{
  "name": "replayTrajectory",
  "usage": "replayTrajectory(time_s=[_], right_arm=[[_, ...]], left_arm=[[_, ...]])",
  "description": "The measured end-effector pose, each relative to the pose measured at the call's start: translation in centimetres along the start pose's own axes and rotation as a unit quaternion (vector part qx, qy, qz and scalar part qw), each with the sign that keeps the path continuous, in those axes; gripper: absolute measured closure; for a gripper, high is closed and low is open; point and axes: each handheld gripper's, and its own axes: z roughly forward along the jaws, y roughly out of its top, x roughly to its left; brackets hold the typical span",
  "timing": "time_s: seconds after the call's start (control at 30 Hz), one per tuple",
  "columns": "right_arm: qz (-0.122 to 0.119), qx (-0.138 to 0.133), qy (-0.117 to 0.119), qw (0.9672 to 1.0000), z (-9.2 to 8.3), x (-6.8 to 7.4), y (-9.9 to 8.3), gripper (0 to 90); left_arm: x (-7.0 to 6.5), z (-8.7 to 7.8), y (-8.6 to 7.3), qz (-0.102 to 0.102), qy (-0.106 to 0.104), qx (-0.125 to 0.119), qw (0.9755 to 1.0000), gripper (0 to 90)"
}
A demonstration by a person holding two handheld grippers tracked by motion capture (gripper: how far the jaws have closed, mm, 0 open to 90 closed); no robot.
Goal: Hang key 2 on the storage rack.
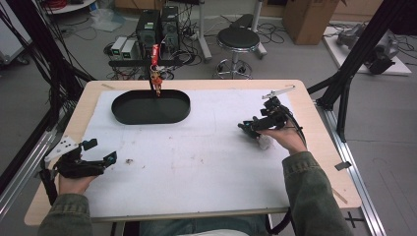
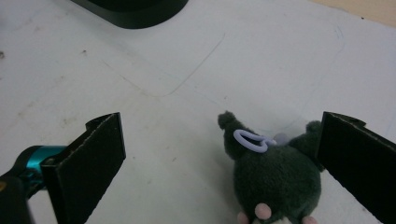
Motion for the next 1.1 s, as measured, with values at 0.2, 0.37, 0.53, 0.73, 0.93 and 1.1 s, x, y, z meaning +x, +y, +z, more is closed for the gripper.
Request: replayTrajectory(time_s=[0.2,0.37,0.53,0.73,0.93,1.1], right_arm=[[0.0,0.011,-0.006,0.9999,0.6,-0.5,-0.5,0.6],[0.012,0.039,-0.017,0.999,1.6,-1.2,-1.4,0.6],[0.018,0.055,-0.034,0.9977,2.1,-2.1,-2.1,0.5],[0.021,0.081,-0.041,0.9956,2.6,-2.6,-2.7,0.6],[0.014,0.103,-0.046,0.9935,3.3,-2.5,-2.9,0.6],[0.002,0.14,-0.071,0.9876,4.3,-2.5,-3.1,0.5]], left_arm=[[0.0,0.0,0.0,0.0,0.0,0.0,1.0,1.8],[0.0,0.0,0.0,0.001,0.0,0.0,1.0,1.8],[0.0,0.0,0.0,0.001,0.0,0.0,1.0,1.8],[0.0,0.0,0.0,0.001,0.0,0.0,1.0,1.8],[0.0,0.0,0.0,0.001,-0.001,0.0,1.0,1.8],[0.0,0.0,0.0,0.001,-0.001,0.001,1.0,1.8]])
